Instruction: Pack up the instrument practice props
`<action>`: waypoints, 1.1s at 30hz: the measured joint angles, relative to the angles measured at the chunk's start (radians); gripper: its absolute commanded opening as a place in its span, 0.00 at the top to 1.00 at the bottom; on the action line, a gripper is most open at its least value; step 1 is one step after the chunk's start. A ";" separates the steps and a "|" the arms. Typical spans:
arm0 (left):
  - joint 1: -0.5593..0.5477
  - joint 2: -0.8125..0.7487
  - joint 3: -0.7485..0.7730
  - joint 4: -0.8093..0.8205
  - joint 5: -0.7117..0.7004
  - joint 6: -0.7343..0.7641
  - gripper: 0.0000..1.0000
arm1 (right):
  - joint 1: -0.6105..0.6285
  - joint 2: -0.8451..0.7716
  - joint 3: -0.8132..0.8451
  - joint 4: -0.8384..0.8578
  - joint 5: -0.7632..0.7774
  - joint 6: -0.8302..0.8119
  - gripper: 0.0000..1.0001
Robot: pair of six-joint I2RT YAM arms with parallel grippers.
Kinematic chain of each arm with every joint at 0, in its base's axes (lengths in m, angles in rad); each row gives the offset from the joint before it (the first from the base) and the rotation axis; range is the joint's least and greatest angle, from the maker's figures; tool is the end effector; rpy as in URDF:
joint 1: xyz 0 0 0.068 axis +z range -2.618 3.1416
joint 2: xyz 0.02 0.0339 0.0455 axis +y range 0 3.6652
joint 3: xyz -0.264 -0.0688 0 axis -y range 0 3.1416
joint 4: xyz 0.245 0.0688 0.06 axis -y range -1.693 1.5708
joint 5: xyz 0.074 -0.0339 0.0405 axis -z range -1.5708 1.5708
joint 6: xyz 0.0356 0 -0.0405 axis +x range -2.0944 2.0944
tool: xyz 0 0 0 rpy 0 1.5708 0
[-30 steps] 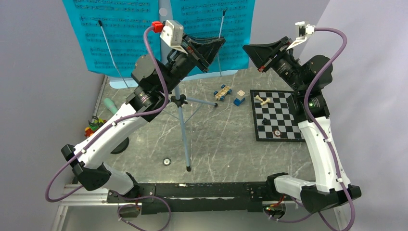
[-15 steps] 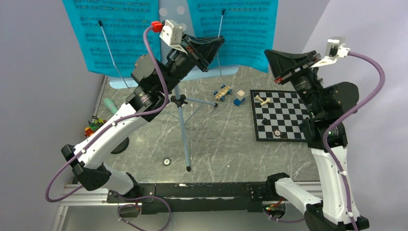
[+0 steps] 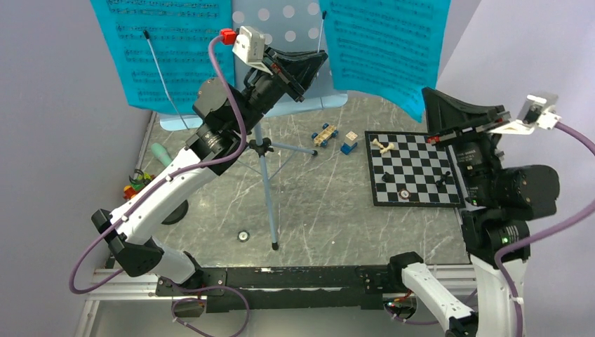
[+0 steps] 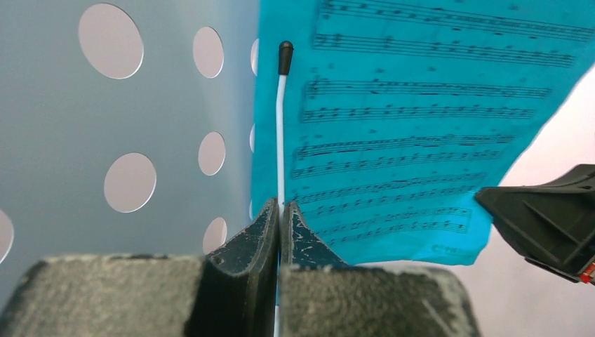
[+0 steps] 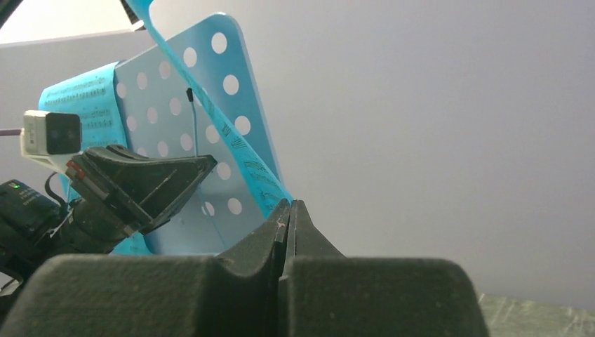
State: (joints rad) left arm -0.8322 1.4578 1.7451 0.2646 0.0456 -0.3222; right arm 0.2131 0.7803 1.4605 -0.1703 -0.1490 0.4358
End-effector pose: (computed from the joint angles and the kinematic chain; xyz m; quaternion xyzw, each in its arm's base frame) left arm 0.2018 -0.2240 0.5602 0.1422 0.4668 -0.4856 0.7253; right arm 0.0775 0.0222 0.5533 -0.0077 0.5085 0.3099 0.8033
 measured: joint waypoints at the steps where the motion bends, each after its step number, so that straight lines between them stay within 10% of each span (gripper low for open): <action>1: 0.000 0.001 0.000 0.001 0.000 -0.003 0.95 | 0.000 -0.011 0.001 -0.008 0.012 -0.004 1.00; 10: 0.018 0.010 -0.004 0.012 -0.014 -0.014 0.54 | 0.000 -0.095 0.016 -0.026 0.080 -0.021 1.00; 21: 0.019 -0.046 -0.094 0.034 0.001 -0.043 0.40 | 0.000 -0.153 -0.024 -0.055 0.163 -0.051 1.00; 33: 0.003 -0.235 -0.328 0.064 0.042 -0.113 0.01 | 0.000 -0.365 -0.287 0.007 0.034 -0.138 1.00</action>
State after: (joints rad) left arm -0.8291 1.2232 1.4174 0.3290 0.0875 -0.4355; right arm 0.2131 0.4152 1.1736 -0.1635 -0.1154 0.2977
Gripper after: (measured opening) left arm 0.983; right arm 0.008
